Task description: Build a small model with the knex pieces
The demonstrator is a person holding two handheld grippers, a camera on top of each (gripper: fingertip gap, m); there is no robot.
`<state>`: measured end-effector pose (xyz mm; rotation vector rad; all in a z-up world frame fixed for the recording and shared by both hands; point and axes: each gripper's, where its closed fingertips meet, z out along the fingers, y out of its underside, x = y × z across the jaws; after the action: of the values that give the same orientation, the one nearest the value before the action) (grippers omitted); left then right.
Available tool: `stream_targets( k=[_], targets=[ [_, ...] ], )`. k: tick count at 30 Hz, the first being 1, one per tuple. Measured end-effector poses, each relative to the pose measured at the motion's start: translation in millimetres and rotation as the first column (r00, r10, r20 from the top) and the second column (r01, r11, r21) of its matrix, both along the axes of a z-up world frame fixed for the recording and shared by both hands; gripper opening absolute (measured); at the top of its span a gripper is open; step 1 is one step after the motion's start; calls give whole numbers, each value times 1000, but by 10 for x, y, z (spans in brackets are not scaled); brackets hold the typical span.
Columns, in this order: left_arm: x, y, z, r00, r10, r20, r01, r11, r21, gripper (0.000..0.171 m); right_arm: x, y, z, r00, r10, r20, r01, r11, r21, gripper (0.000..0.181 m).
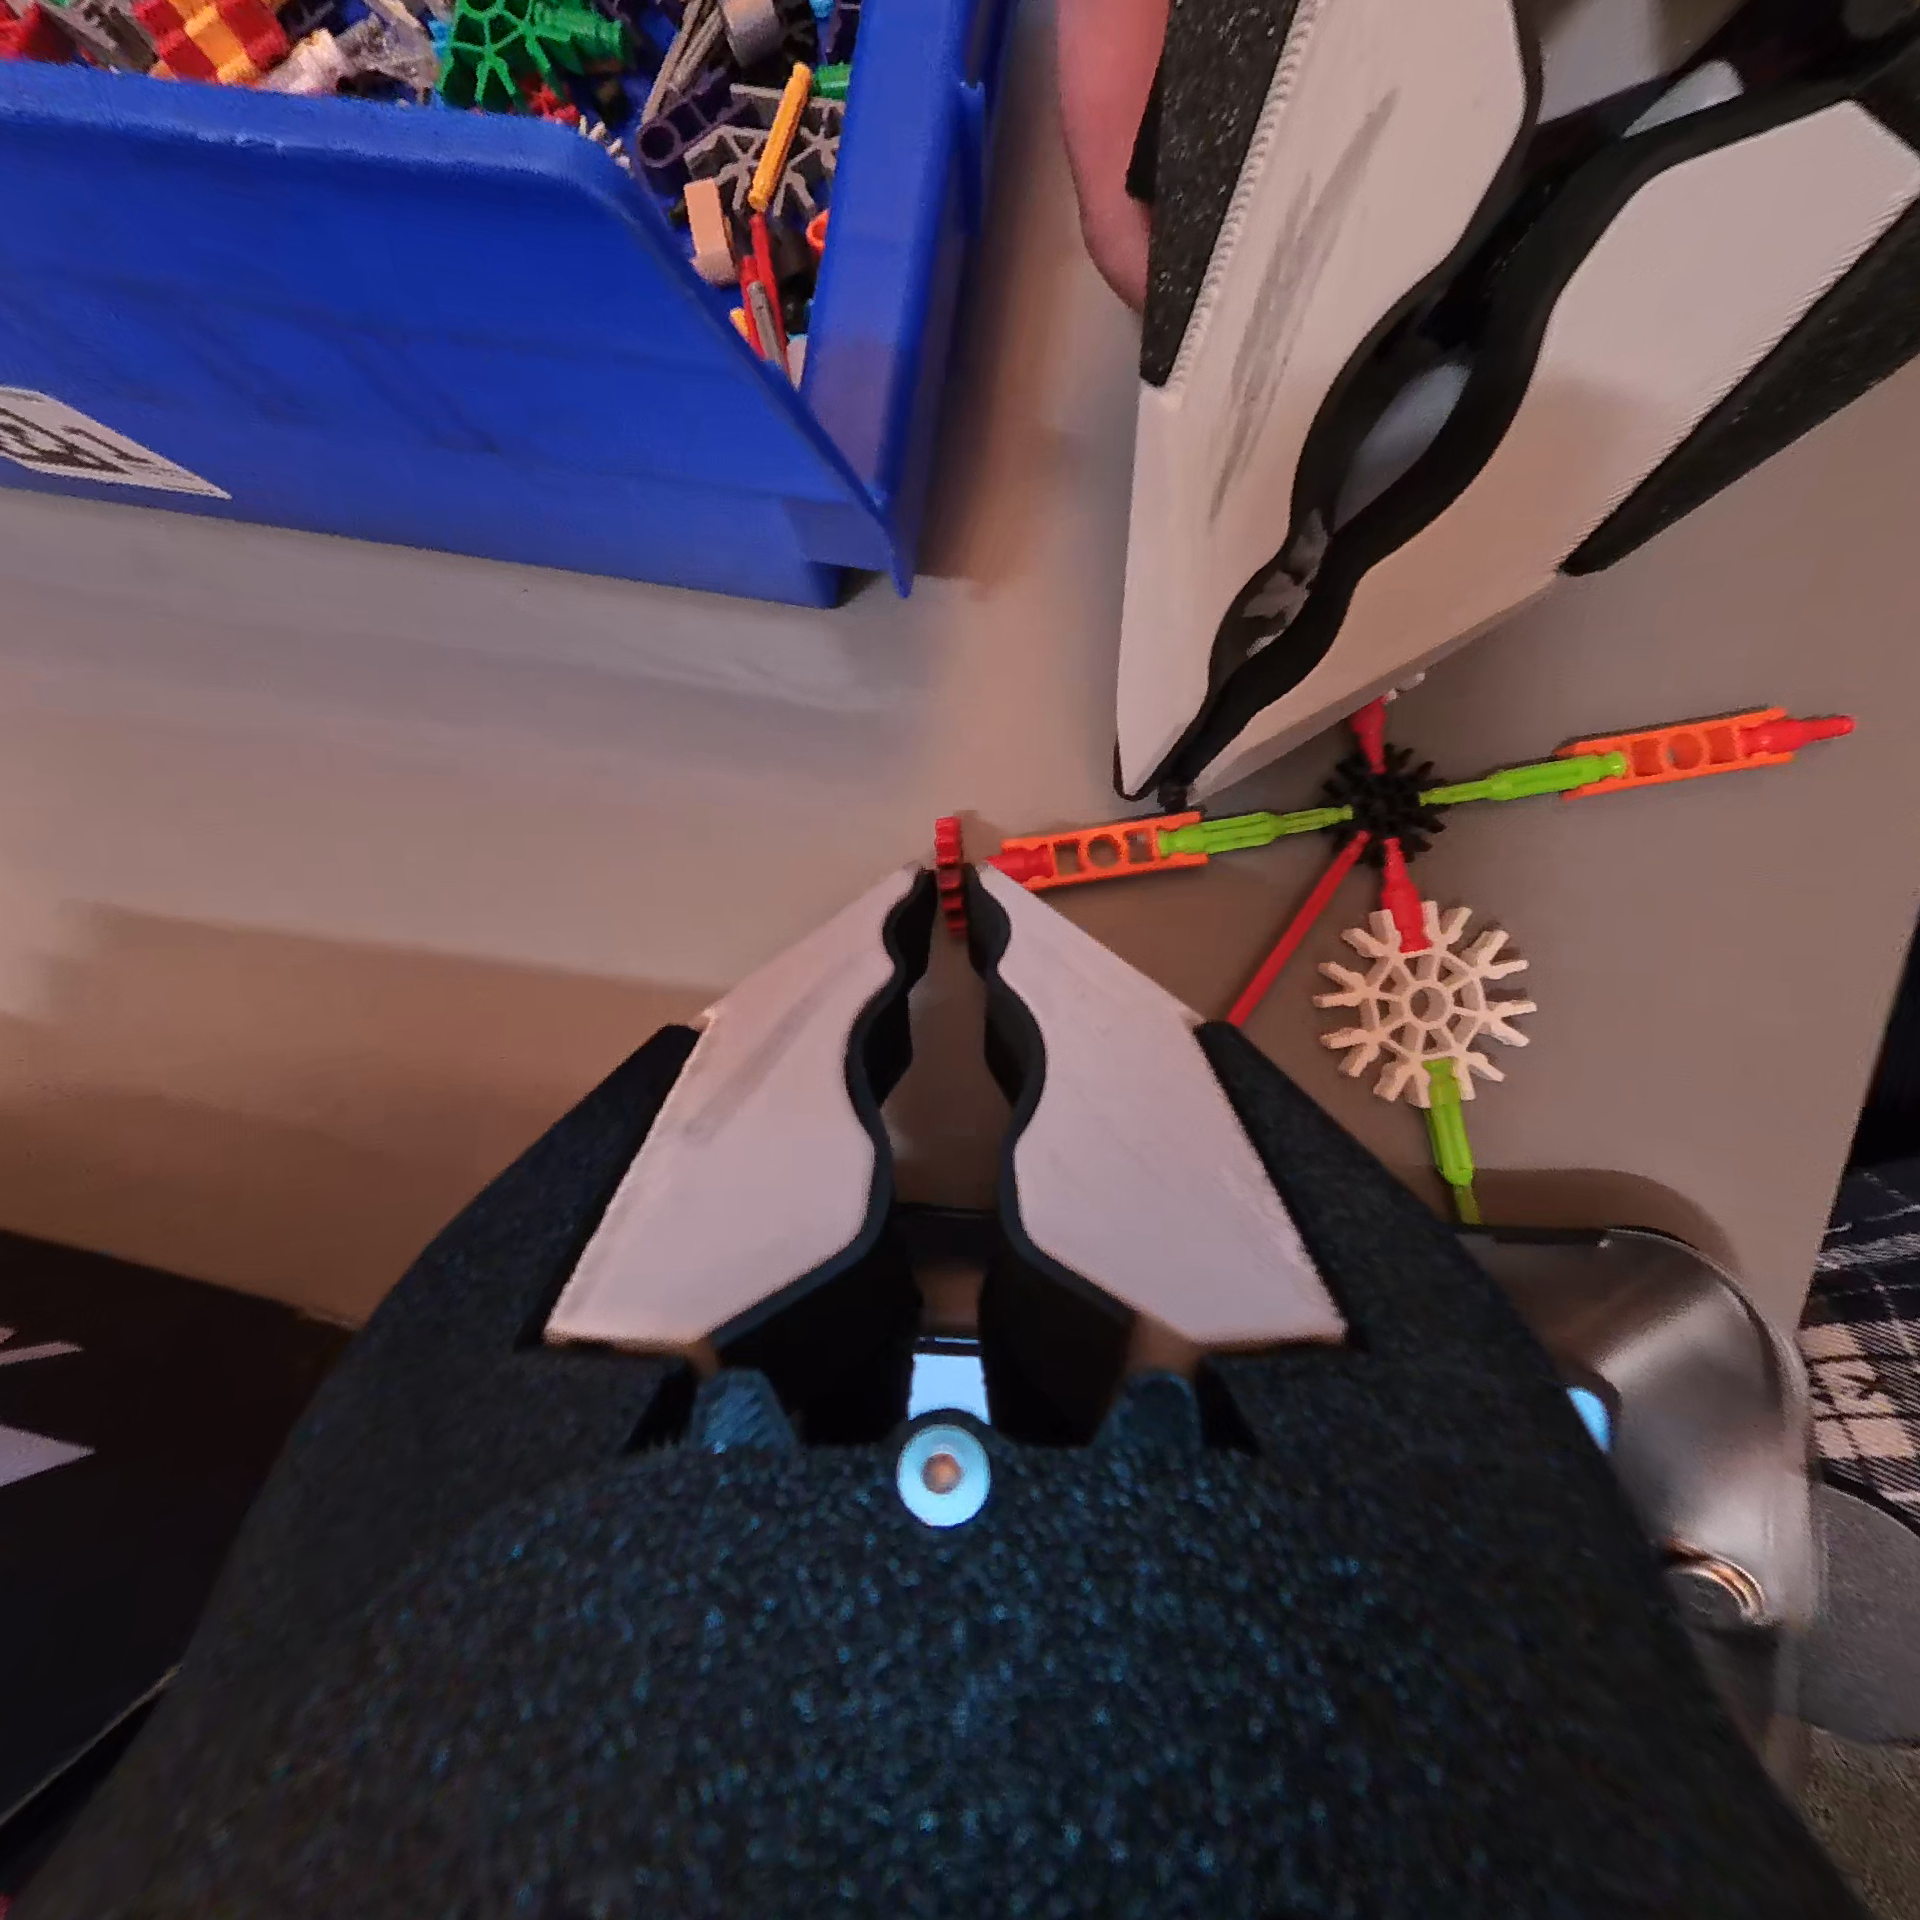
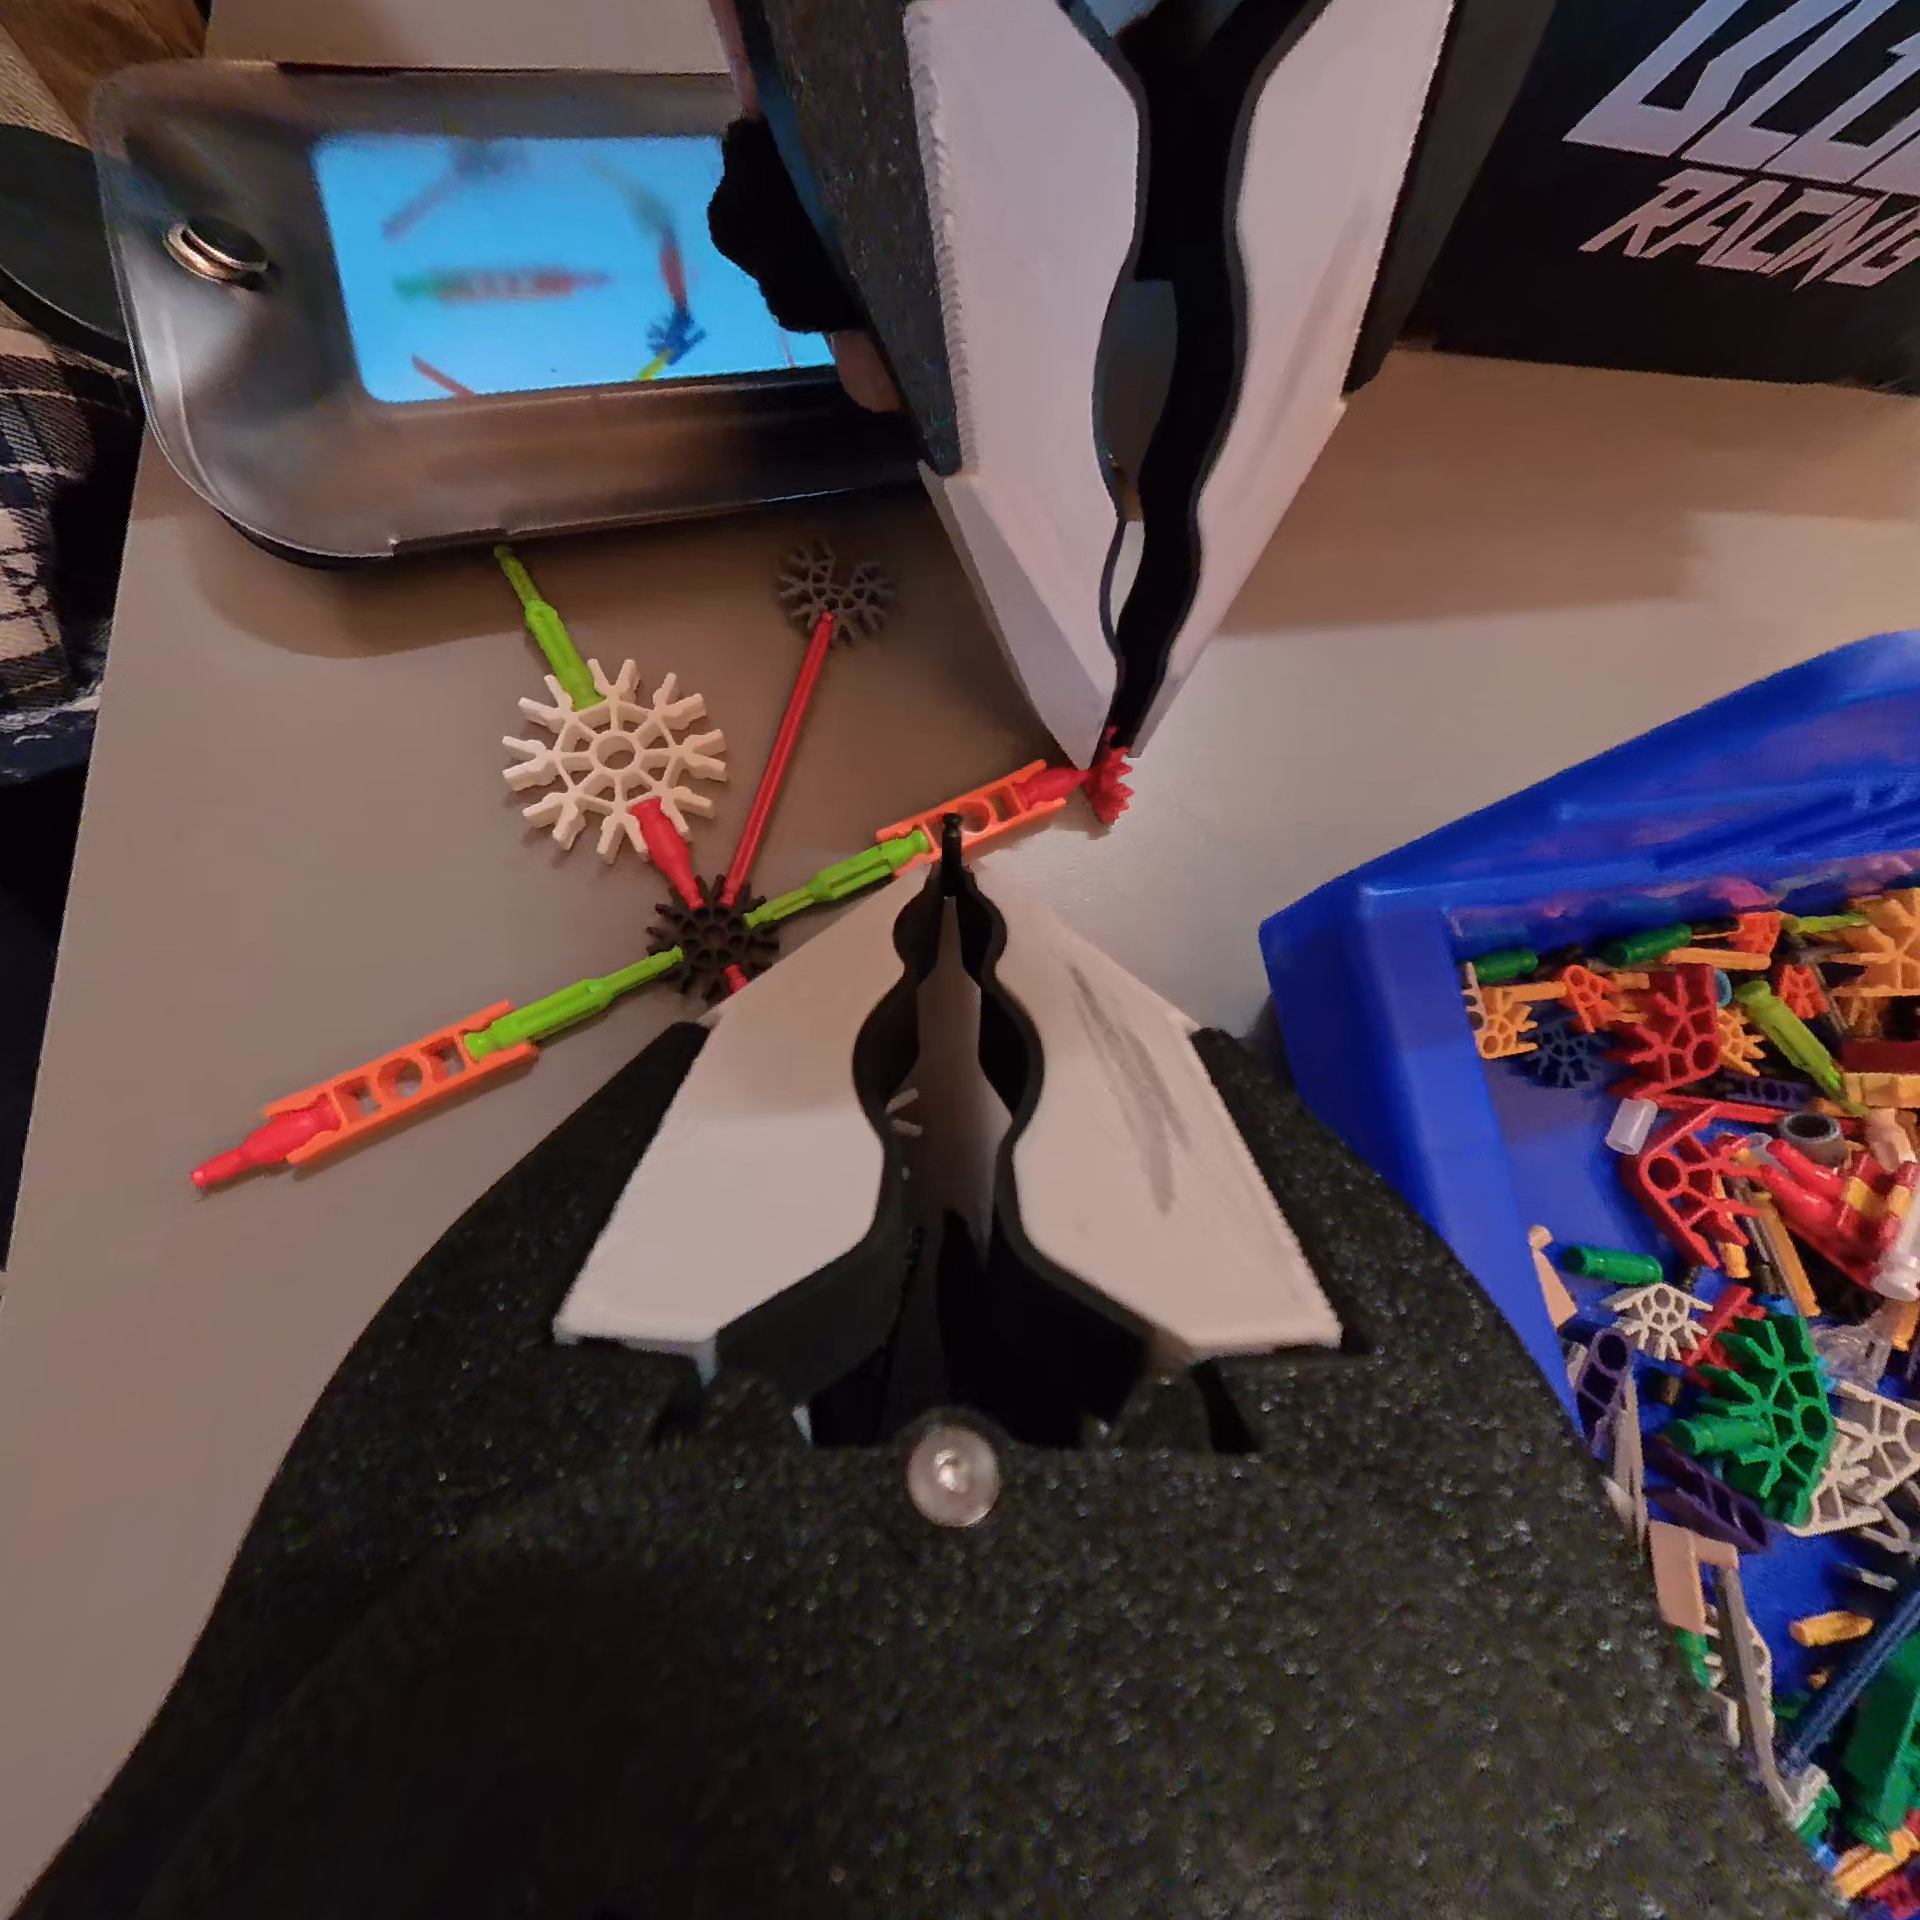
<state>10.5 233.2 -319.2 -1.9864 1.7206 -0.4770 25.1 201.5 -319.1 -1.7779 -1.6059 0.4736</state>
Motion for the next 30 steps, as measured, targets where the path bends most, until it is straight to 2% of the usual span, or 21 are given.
stream_targets(
  k=[7, 18, 22, 25, 27, 30],
  targets=[
    [21, -58, -2, 999, -45, -9, 45, 999, -5, 3, 54, 52, 11, 1000, -21, 13, 21, 1000, 11, 2],
    [144, -168, -5, 990, -142, -11, 142, 990, -20, 3, 181, 91, -50, 993, -1, 122, -5, 999, 48, 2],
    [151, -153, -9, 989, -144, -15, 144, 989, -19, 3, 174, 77, -53, 989, 13, 145, -18, 999, 33, 2],
    [150, -147, -14, 989, -146, -17, 146, 989, -18, 3, 173, 84, -48, 988, 16, 156, -20, 1000, 21, 7],
    [145, -153, -24, 989, -150, -22, 149, 989, -20, 3, 159, 33, -43, 989, 35, 145, -31, 999, -26, 19],
    [143, -159, -28, 988, -152, -19, 152, 988, -22, 3, 180, 58, -42, 989, 22, 148, -17, 999, -34, 21]
  ],
)
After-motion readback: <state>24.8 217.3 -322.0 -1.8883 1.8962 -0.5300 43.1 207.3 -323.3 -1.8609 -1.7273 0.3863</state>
